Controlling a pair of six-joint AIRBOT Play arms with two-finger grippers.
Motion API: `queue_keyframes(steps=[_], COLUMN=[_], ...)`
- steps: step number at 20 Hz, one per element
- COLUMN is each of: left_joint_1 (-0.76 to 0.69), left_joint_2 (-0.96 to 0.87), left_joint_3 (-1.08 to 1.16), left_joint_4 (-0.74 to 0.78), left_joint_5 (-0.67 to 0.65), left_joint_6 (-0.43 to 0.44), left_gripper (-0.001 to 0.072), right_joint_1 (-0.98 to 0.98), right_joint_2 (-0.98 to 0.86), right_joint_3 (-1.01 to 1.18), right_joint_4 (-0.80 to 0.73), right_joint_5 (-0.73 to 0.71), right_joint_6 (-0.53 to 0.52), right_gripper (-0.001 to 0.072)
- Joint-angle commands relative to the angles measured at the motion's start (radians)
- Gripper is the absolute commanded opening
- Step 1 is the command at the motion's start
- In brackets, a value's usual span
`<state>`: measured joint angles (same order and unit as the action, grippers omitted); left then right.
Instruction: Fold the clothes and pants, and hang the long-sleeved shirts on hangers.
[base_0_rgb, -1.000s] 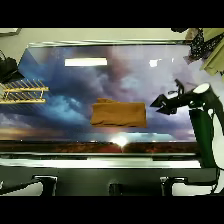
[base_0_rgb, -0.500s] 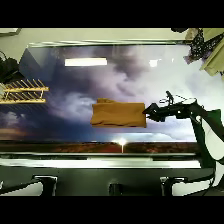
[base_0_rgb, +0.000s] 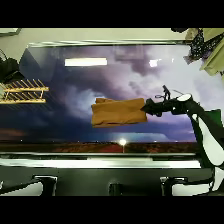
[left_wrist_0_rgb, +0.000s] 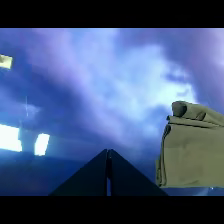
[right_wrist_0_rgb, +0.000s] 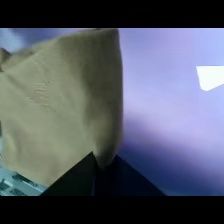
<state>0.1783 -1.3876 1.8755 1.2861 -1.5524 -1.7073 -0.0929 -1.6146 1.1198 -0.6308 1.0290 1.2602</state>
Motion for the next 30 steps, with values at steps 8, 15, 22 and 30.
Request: queue_keyframes(steps=[8,15,22,30], left_joint_1=[0.001,0.001,0.001,0.001], left_joint_2=[-0.001,-0.001,-0.001,0.0], left_joint_3=[0.0,0.0,0.0,0.0], left_joint_4=[0.0,0.0,0.0,-0.003], left_joint_5=[0.0,0.0,0.0,0.0], left_joint_6=[0.005,0.005,0.005,0.005], left_gripper=[0.0014,0.0014,0.0014,0.0014], right_joint_1=[-0.155,-0.402,-0.571,-0.62], right_joint_2=[0.034,0.034,0.07,0.217], right_joint_3=[0.468,0.5,0.5,0.499], right_joint_4=[-0.242,-0.253,-0.384,-0.815], right_joint_5=[0.06,-0.015,-0.006,0.196], right_joint_6=[0.437,0.533,0.844,1.153], right_gripper=[0.0028,0.0028,0.0027,0.0026])
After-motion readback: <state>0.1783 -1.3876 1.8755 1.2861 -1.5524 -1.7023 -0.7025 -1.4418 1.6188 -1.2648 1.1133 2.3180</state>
